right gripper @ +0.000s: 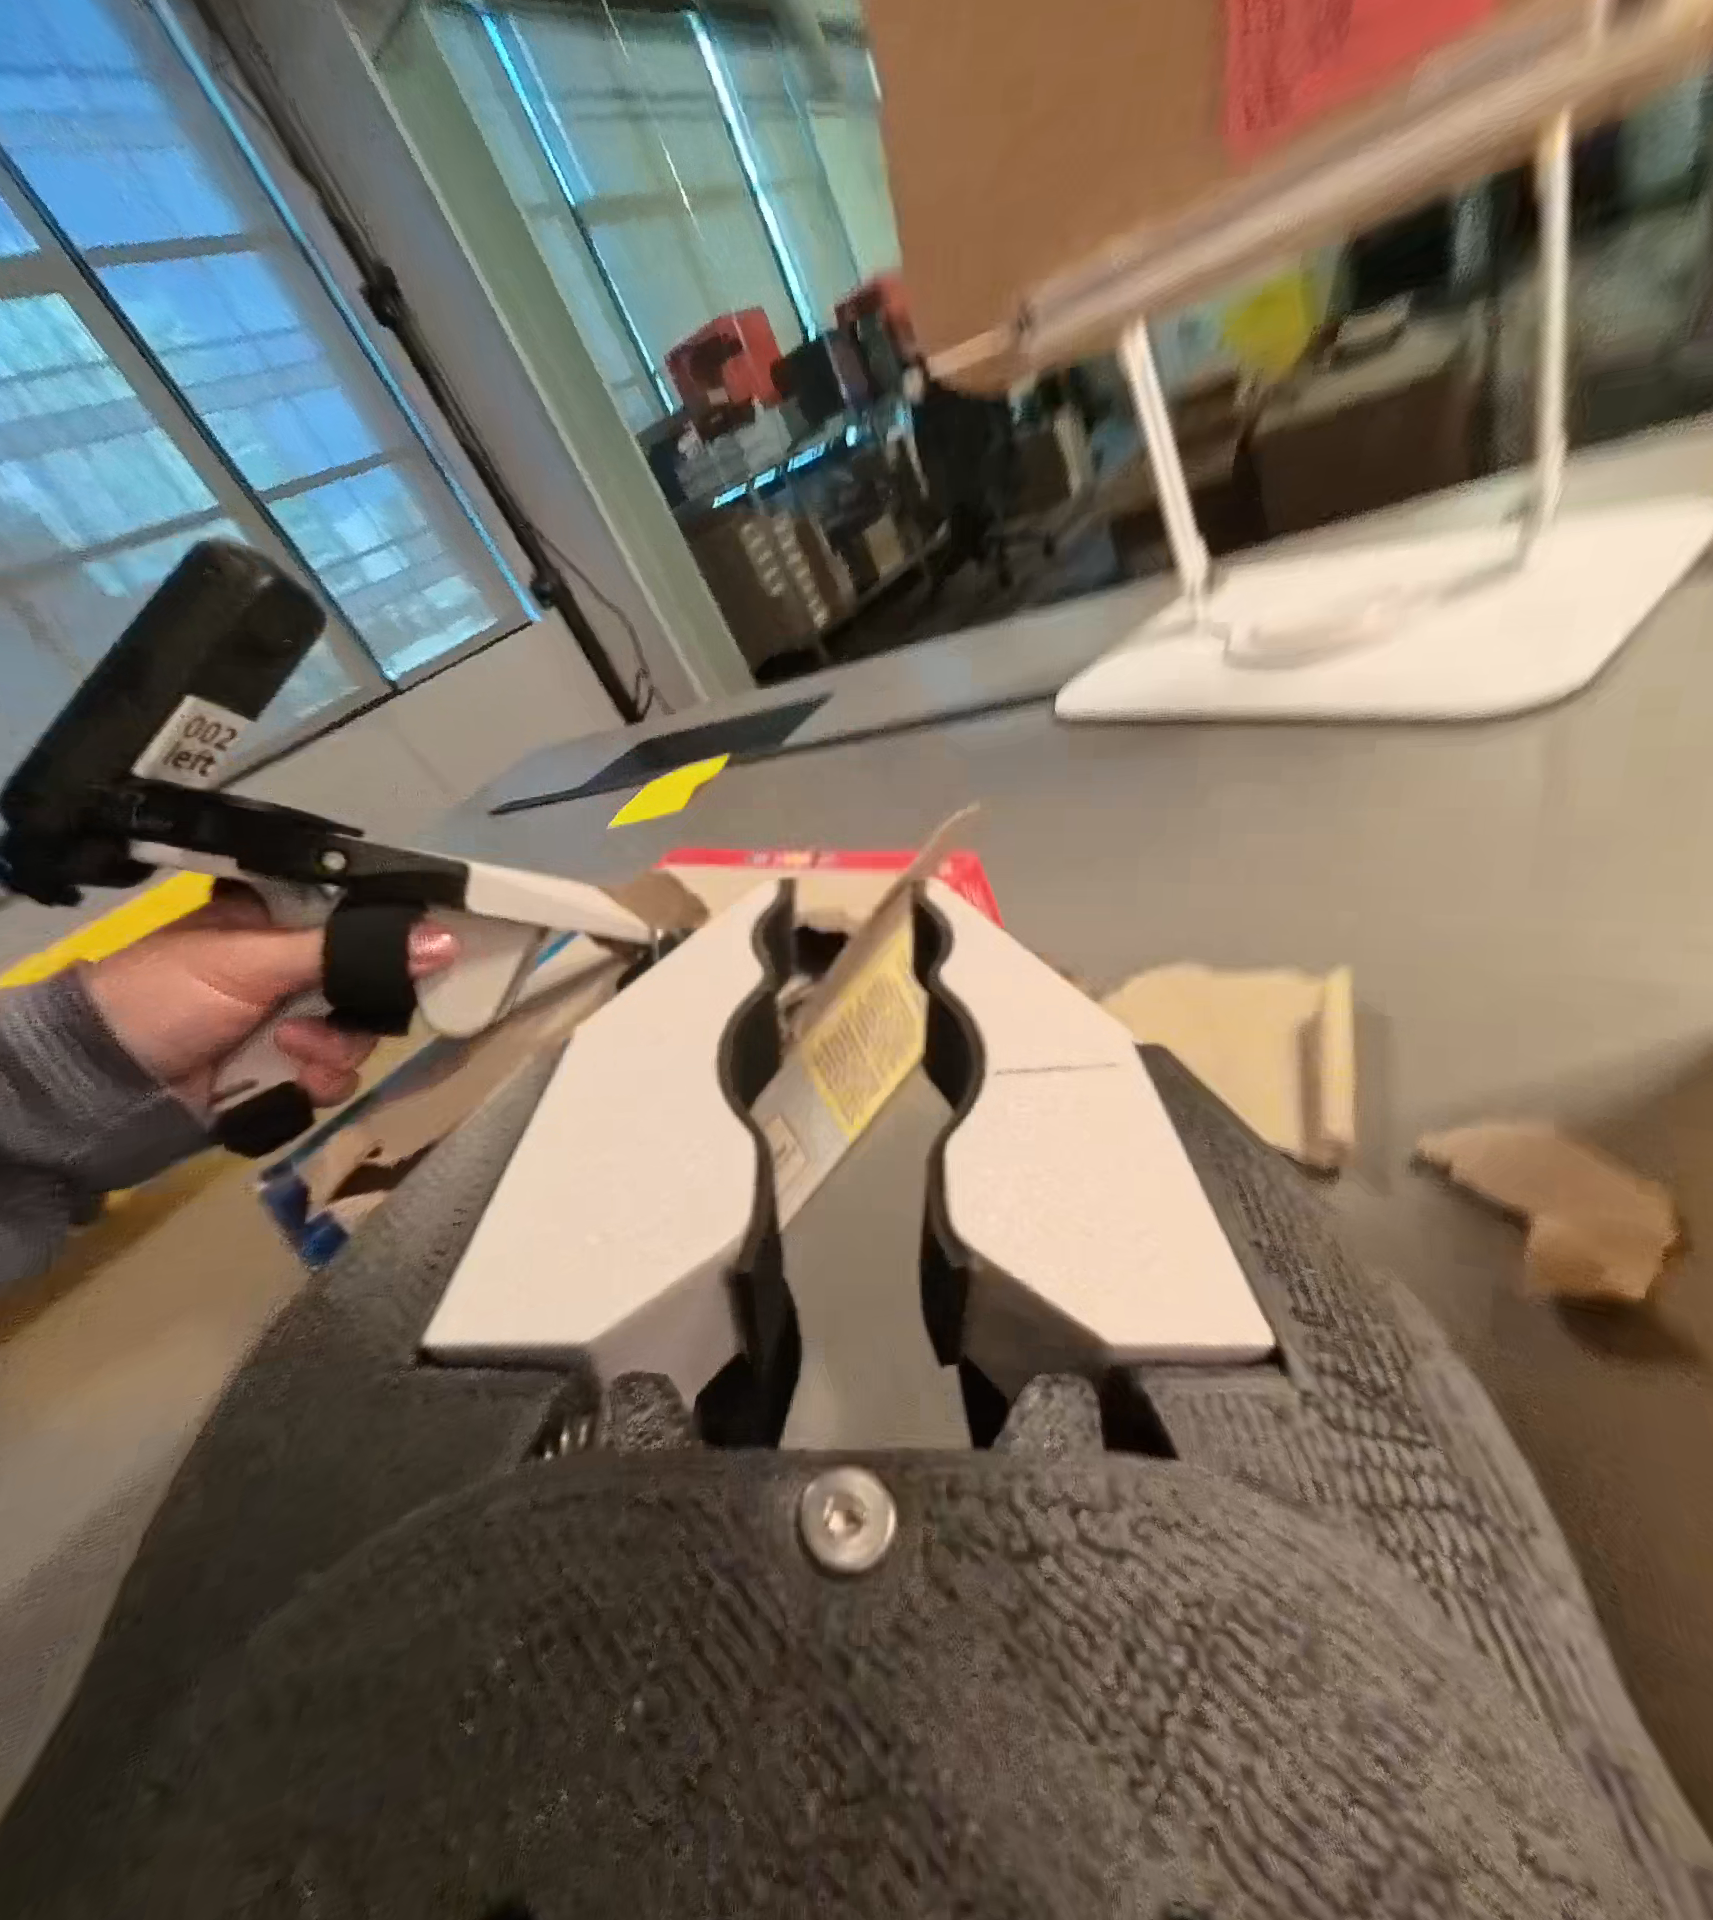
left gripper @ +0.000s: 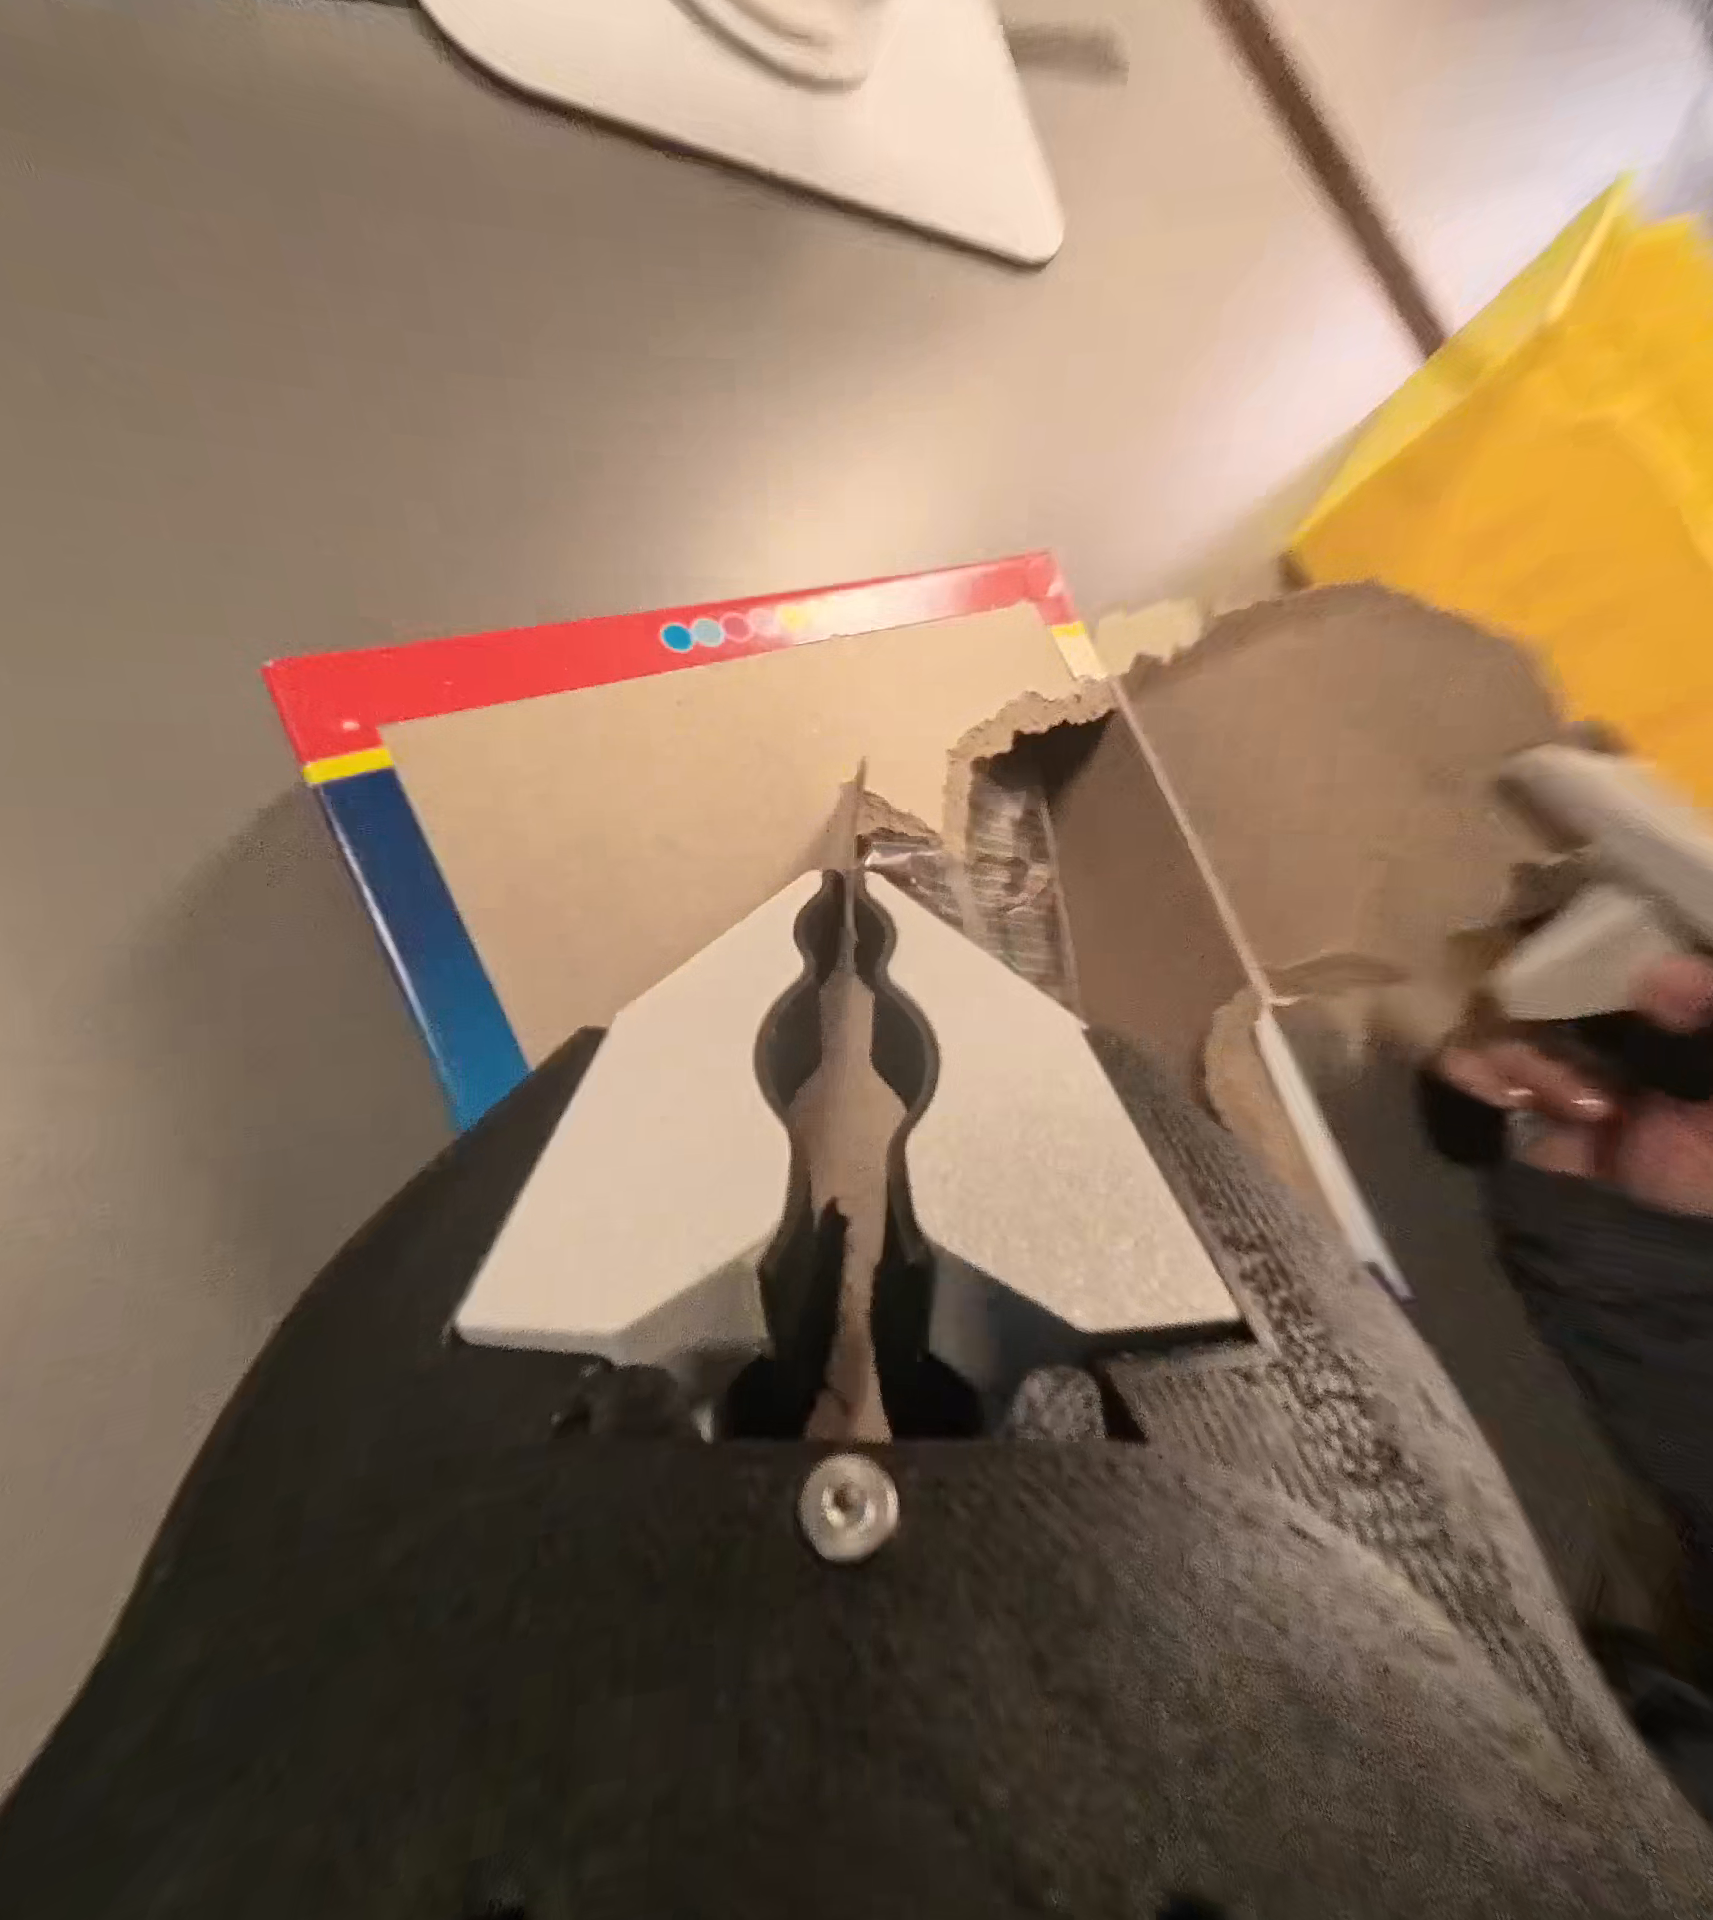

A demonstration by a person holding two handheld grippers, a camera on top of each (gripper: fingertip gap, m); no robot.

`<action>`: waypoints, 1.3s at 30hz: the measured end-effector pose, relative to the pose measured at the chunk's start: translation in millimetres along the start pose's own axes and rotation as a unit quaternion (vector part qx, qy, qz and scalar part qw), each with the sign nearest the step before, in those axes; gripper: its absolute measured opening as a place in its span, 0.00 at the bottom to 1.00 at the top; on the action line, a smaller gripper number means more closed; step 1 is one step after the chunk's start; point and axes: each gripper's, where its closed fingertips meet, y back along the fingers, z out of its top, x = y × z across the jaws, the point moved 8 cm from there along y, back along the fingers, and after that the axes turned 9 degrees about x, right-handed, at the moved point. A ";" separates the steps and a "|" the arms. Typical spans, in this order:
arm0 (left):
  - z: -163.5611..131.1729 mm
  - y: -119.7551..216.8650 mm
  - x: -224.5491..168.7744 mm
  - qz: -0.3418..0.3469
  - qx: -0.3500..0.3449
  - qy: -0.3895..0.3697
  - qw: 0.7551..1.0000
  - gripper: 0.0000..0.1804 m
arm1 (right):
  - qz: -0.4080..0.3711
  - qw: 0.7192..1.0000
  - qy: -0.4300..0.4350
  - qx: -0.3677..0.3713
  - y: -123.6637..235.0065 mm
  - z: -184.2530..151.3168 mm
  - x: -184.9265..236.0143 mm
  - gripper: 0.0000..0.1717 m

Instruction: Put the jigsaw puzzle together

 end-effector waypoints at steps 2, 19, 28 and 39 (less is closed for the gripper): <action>0.9 -1.5 -10.4 0.029 -0.004 -0.029 0.999 0.17 | -0.021 0.996 0.081 -0.028 3.8 6.8 13.6 0.24; -42.1 -1.6 -41.0 0.303 0.156 -0.260 0.904 0.44 | 0.256 0.854 0.358 0.278 -25.5 -60.5 87.3 0.43; -45.1 4.8 -52.5 0.419 0.046 -0.412 0.808 0.26 | 0.227 0.876 0.299 0.303 -33.6 -61.7 78.4 0.29; -22.1 -22.8 -44.4 0.461 0.099 -0.456 0.755 0.22 | 0.213 0.880 0.283 0.317 -36.5 -62.6 77.2 0.22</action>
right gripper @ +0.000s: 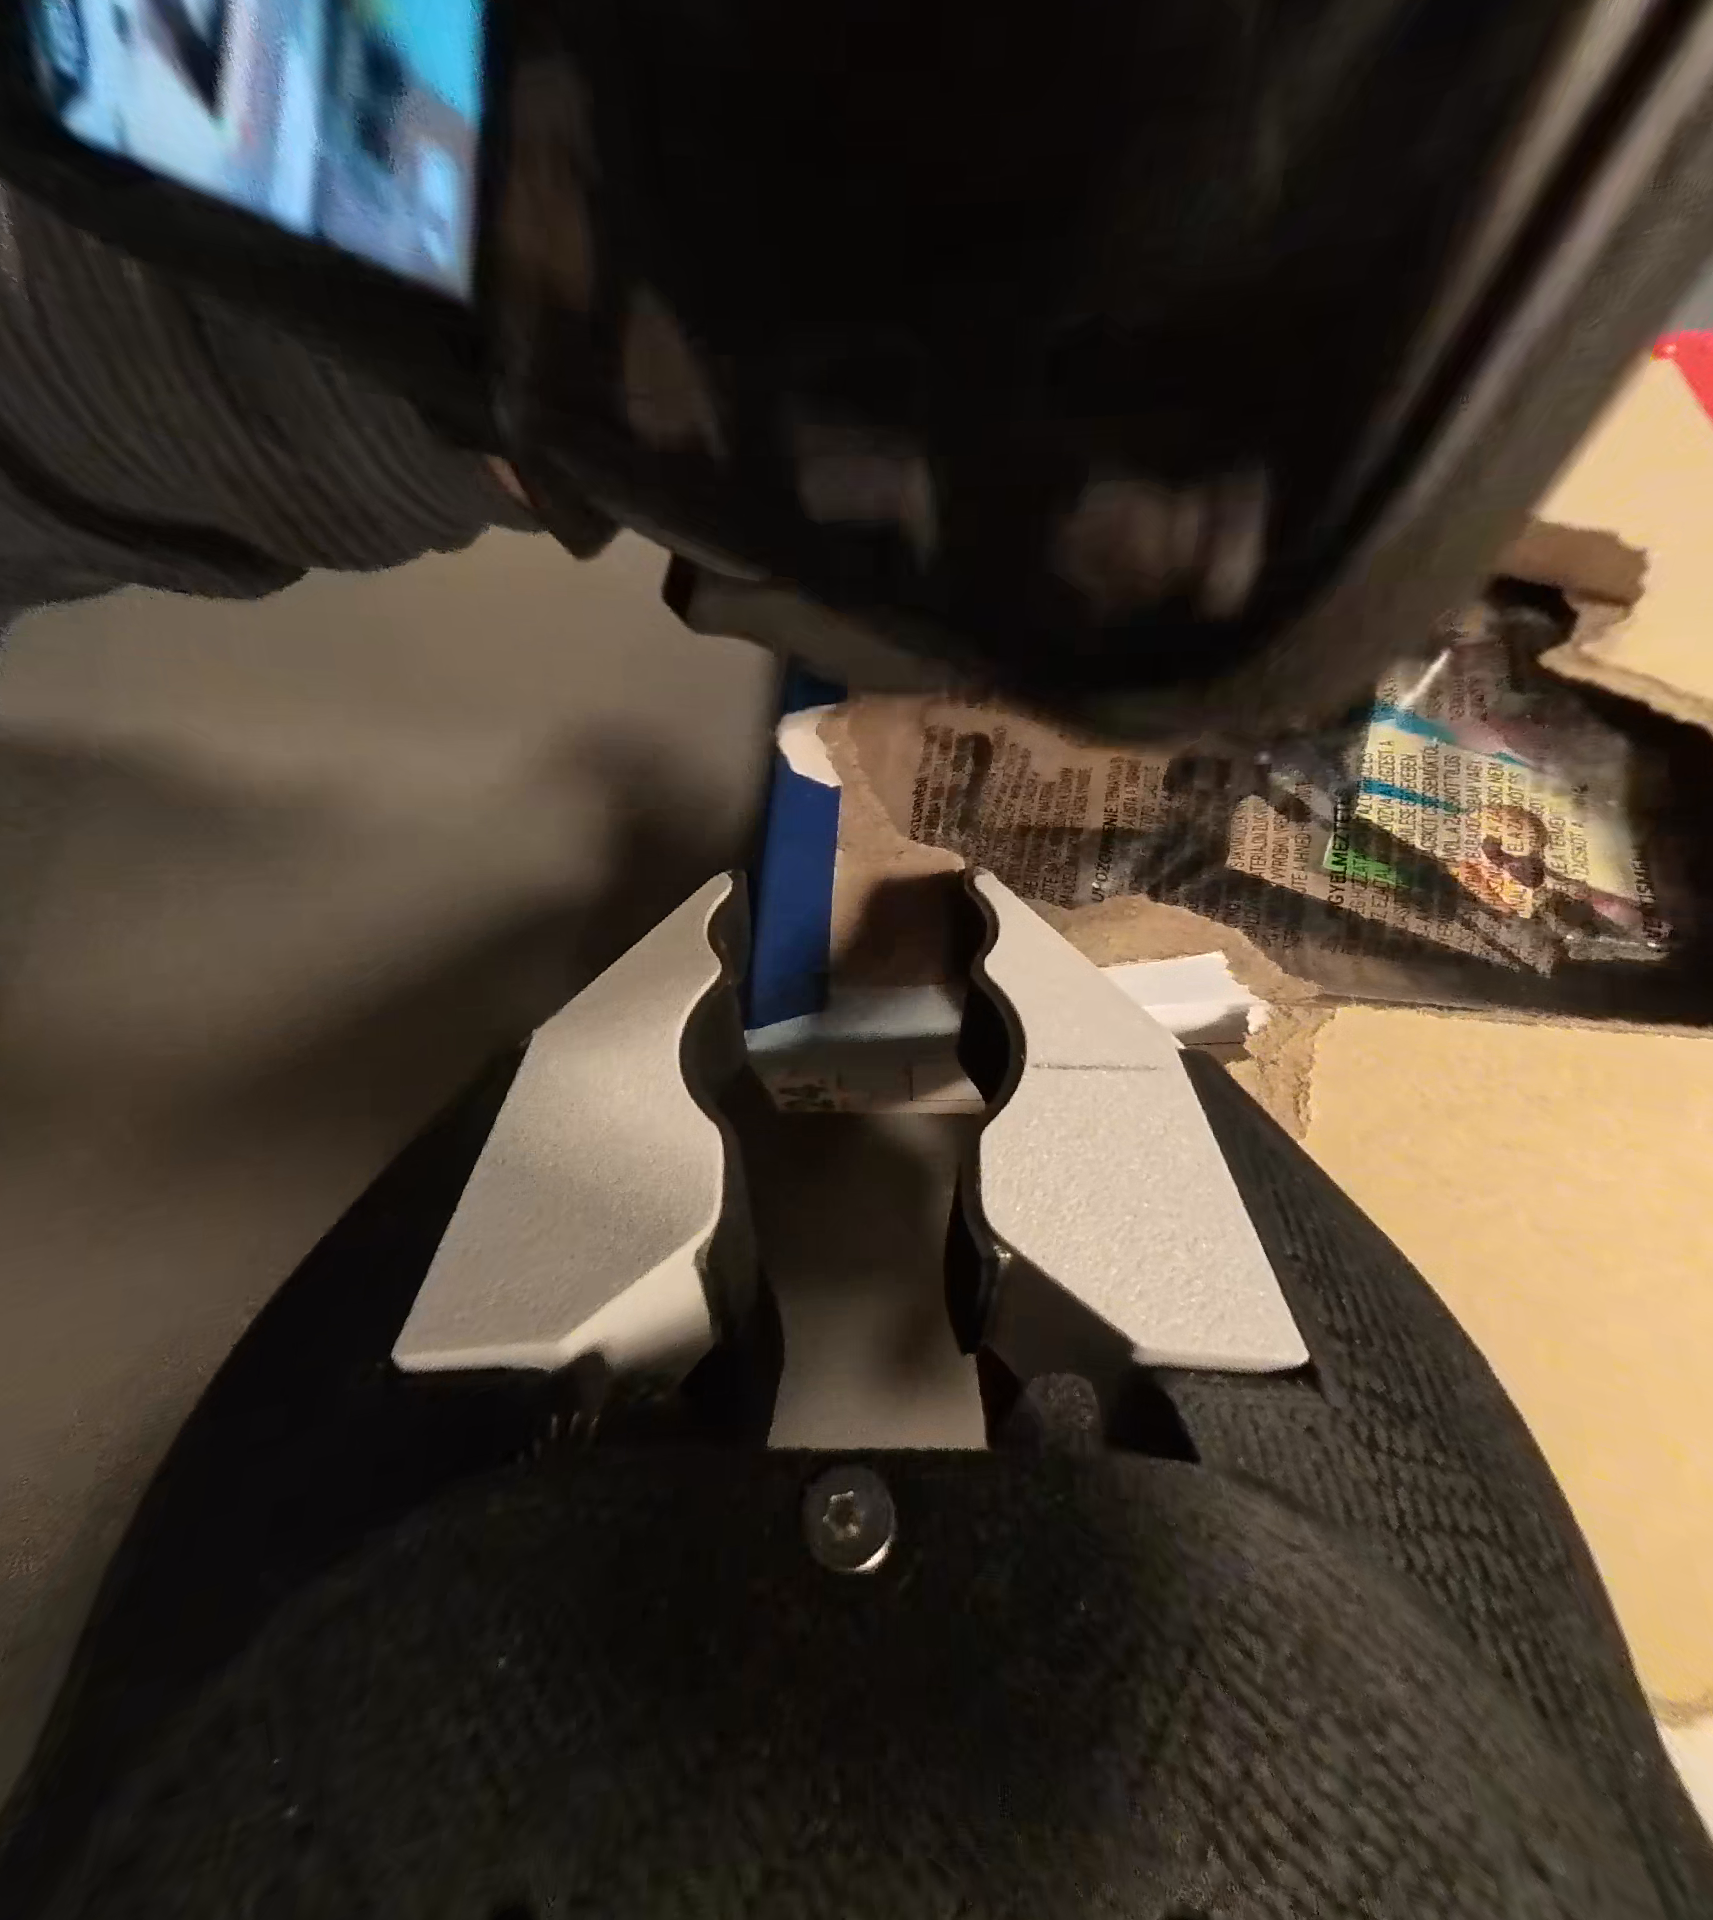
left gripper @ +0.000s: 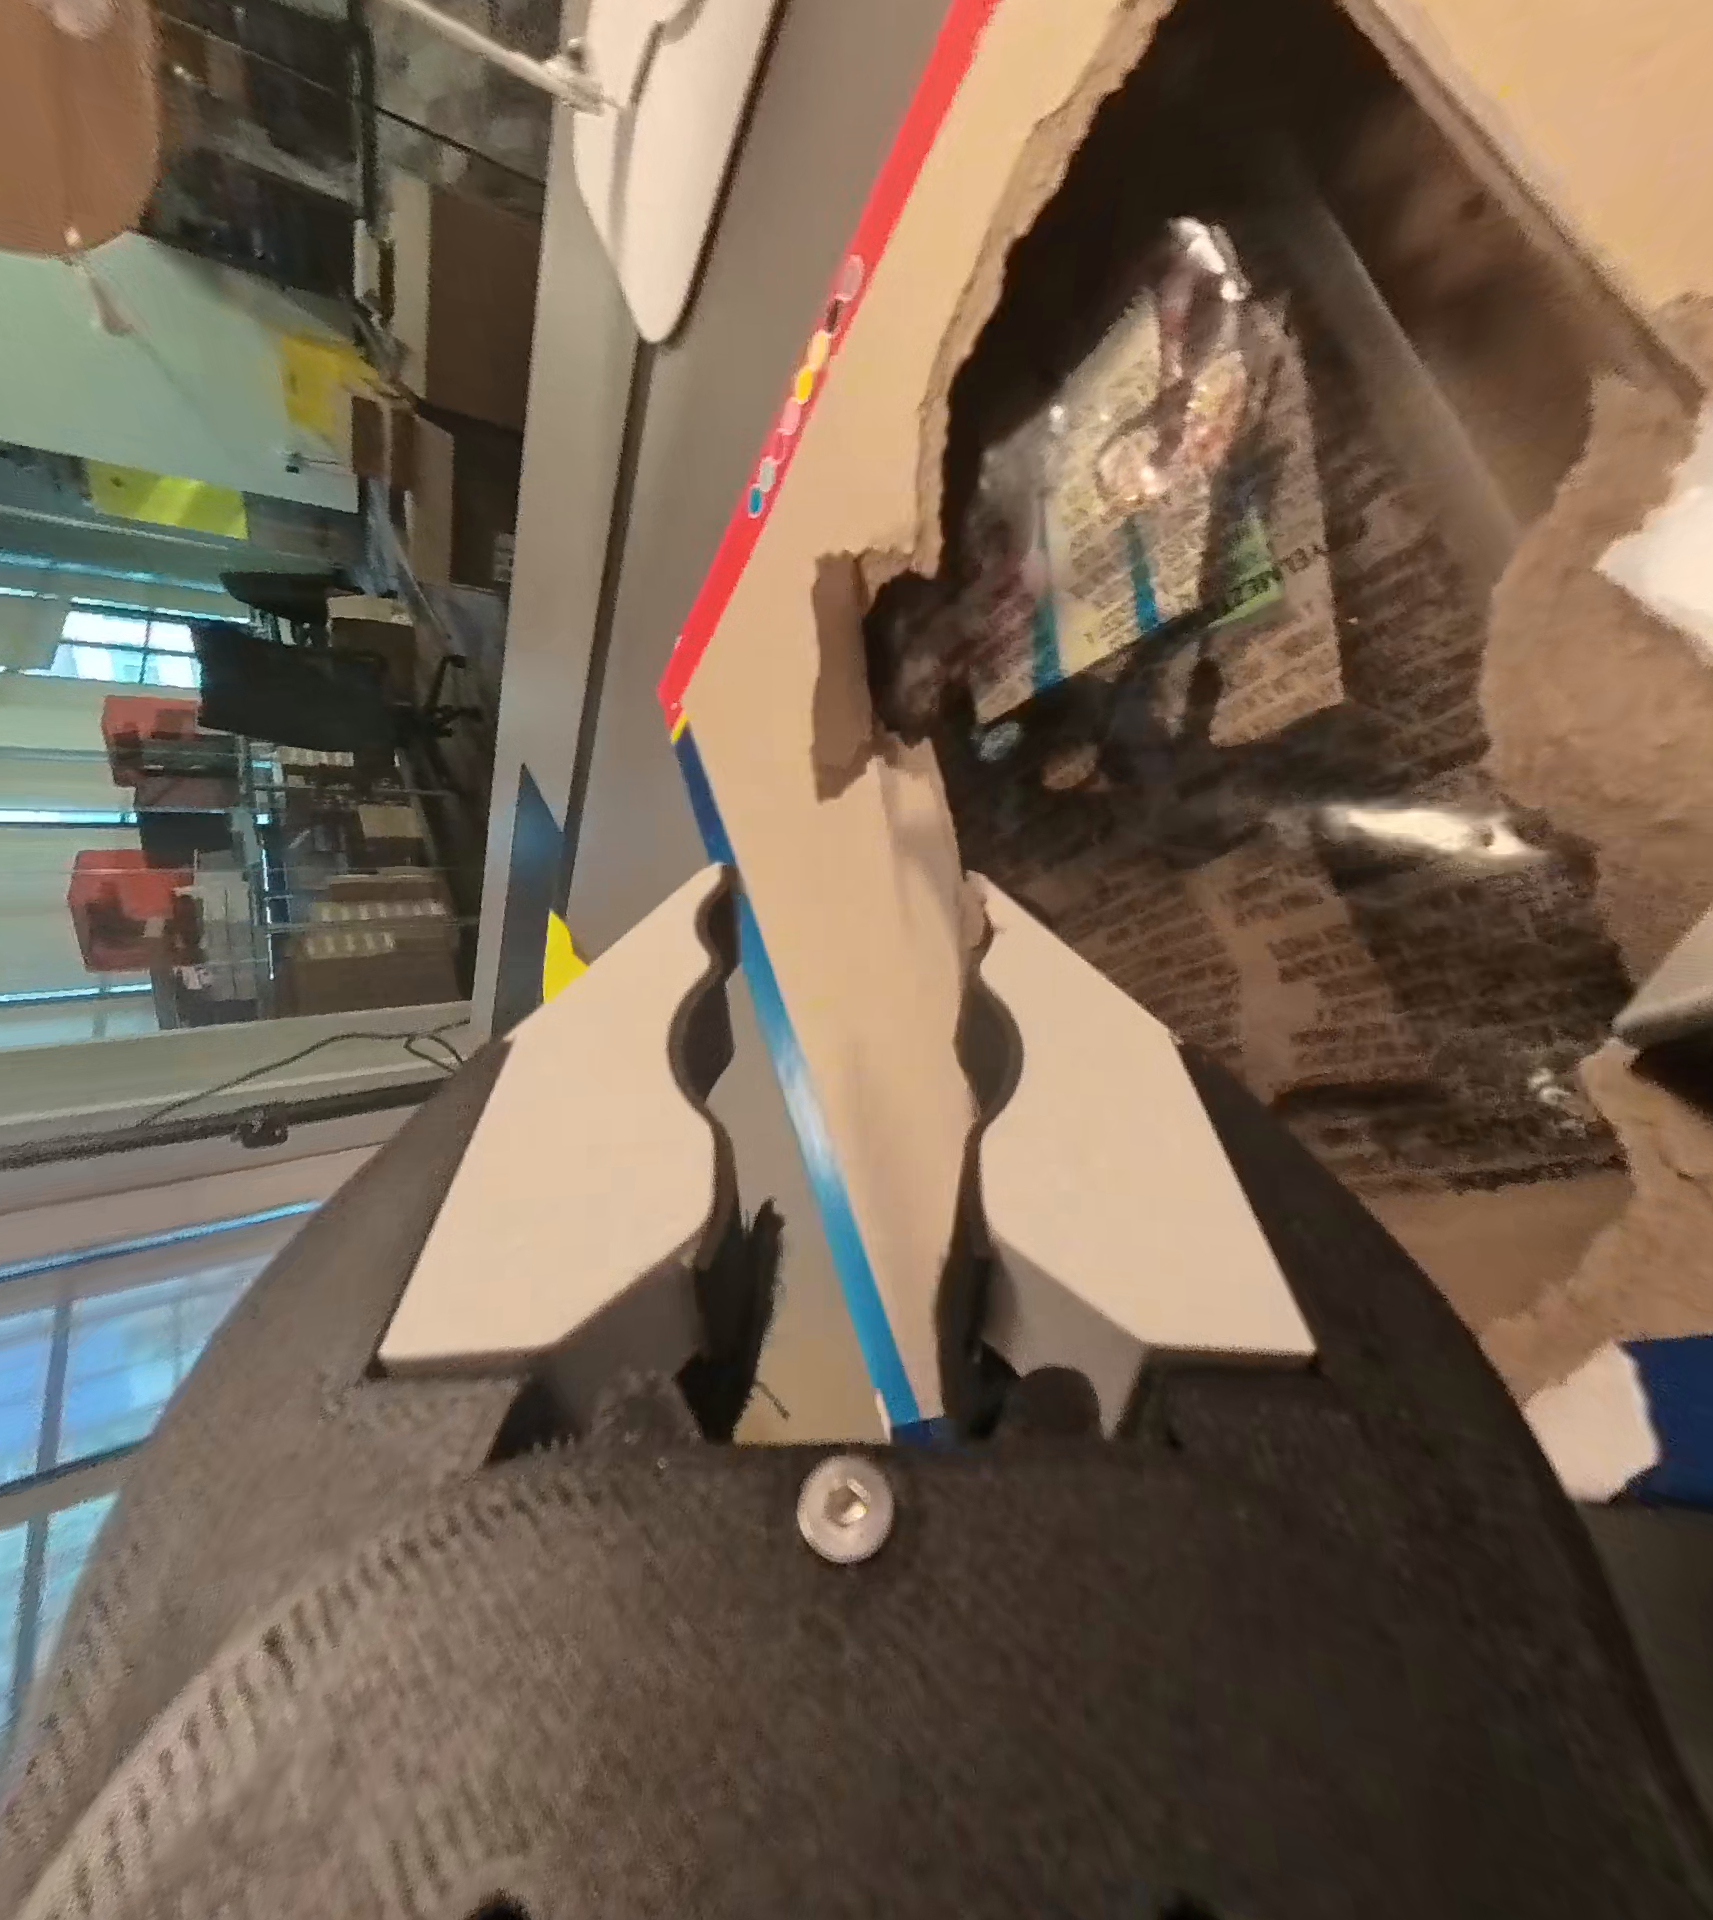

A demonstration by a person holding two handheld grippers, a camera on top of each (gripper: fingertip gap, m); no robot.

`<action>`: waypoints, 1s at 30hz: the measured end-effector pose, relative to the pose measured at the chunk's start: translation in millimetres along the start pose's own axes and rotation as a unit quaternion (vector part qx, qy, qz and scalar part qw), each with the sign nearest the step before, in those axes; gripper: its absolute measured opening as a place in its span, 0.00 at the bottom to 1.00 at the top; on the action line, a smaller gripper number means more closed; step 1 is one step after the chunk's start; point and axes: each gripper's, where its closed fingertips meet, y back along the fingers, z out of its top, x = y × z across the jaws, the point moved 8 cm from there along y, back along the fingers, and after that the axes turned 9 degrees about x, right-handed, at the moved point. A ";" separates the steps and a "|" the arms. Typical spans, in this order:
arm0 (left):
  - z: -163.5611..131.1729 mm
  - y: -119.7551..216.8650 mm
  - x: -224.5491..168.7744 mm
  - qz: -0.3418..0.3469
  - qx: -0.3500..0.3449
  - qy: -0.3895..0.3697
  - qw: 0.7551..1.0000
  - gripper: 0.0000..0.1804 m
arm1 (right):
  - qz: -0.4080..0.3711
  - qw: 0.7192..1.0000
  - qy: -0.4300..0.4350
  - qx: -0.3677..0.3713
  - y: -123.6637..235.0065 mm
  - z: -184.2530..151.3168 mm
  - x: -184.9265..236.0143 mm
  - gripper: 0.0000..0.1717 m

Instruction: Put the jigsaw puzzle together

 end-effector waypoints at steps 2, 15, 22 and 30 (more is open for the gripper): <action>3.2 -3.0 -3.6 -0.004 -0.006 -0.019 1.000 0.12 | -0.001 1.000 -0.004 0.002 0.4 0.0 -0.6 0.22; -23.6 -17.9 87.3 -0.181 -0.097 0.283 0.937 0.00 | -0.010 0.999 -0.036 -0.010 5.6 -4.1 -6.2 0.18; -74.9 -55.7 92.0 -0.384 -0.149 0.491 0.767 0.00 | -0.007 1.000 -0.029 -0.009 4.7 -3.5 -6.4 0.18; -99.5 -73.2 67.9 -0.480 -0.173 0.604 0.612 0.00 | -0.002 1.000 0.001 -0.003 4.2 -3.6 -6.2 0.18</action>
